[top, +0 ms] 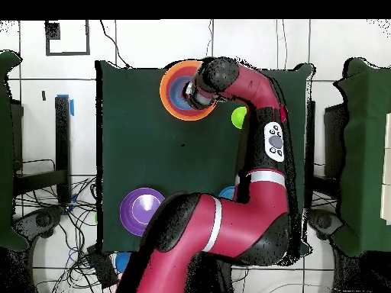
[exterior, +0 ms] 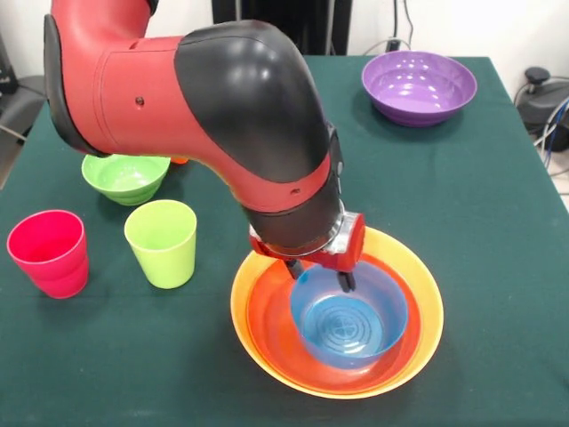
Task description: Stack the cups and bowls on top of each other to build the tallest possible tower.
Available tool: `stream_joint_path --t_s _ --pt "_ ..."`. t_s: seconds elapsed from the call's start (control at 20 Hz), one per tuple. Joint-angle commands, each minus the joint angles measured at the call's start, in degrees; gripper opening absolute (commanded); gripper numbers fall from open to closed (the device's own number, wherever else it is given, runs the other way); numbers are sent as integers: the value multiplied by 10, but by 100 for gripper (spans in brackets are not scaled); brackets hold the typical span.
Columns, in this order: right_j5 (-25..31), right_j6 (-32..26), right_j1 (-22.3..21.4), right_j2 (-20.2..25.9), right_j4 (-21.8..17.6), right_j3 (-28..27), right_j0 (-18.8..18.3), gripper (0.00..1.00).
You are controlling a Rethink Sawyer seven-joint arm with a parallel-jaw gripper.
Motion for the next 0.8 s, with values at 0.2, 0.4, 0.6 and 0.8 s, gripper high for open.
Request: stream_joint_path --t_s 0.2,0.4,0.6,0.8 --pt "-13 -42 -35 -35 -85 39 31 100" --pt "13 -31 -40 -46 -92 38 35 100" --pt "11 -23 -63 -64 -101 66 38 100" --pt "18 -15 -75 -80 -106 82 45 100"
